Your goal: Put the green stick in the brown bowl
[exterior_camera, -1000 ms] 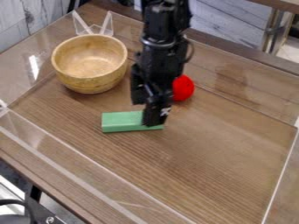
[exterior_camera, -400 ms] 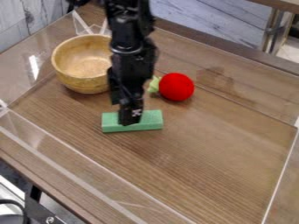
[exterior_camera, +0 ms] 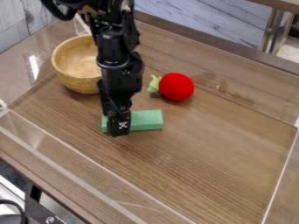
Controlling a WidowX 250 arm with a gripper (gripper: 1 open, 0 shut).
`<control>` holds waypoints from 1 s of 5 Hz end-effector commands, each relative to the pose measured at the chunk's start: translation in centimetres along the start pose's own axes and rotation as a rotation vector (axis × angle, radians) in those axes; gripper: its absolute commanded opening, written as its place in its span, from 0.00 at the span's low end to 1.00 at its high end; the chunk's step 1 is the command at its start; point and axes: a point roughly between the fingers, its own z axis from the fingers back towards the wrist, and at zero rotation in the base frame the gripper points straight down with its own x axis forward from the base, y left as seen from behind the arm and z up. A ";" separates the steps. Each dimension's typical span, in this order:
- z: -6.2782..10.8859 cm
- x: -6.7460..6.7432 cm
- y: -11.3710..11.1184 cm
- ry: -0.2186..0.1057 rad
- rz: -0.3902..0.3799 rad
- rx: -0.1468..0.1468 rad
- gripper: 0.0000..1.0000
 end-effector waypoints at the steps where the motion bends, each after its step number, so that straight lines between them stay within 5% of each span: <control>1: 1.3 -0.3 0.1 -0.032 -0.065 0.039 1.00; 3: 1.0 2.1 -0.4 -0.032 -0.074 0.037 1.00; 5: 2.7 1.6 -2.2 -0.033 -0.078 0.033 1.00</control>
